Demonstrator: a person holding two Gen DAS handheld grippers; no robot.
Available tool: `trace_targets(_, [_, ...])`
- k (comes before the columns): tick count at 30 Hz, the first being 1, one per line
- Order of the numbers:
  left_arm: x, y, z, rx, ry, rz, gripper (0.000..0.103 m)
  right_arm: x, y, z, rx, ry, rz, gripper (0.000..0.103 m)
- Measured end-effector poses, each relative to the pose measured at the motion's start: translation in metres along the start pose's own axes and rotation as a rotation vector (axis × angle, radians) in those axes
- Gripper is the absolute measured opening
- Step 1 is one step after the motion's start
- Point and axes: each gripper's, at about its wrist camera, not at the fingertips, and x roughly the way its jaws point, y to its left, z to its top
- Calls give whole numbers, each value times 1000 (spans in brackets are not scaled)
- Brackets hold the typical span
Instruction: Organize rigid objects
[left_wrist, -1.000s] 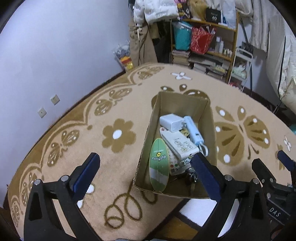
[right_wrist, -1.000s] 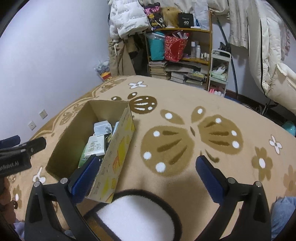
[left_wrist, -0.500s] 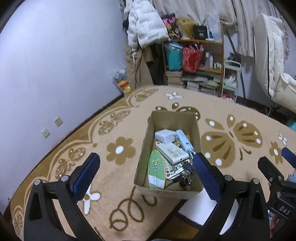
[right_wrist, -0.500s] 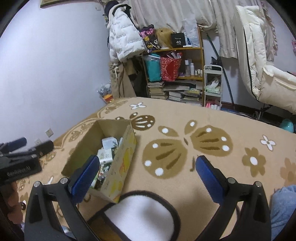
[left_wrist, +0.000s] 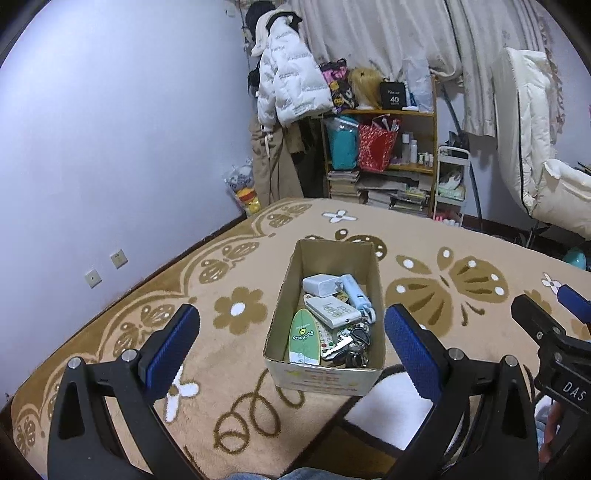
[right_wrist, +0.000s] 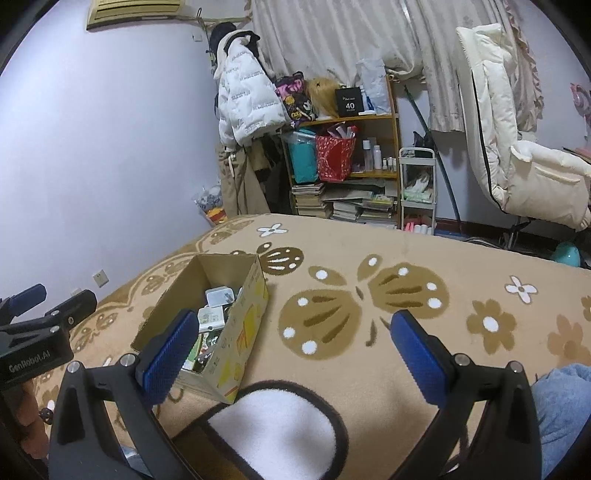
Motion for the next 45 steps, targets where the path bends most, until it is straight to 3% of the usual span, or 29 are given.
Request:
trace_targets(7, [-12,-7,-6,27,-25,27,100,-11,1,0,-2,-27,5,103])
trace_targets(16, [2,-5,-5,16,26,50,100,-5,1,-3,-5,9,-19,103])
trace_targets(45, [6,-2,-4,12,37,52,100,4,-1,-9,-14,44,-32,103])
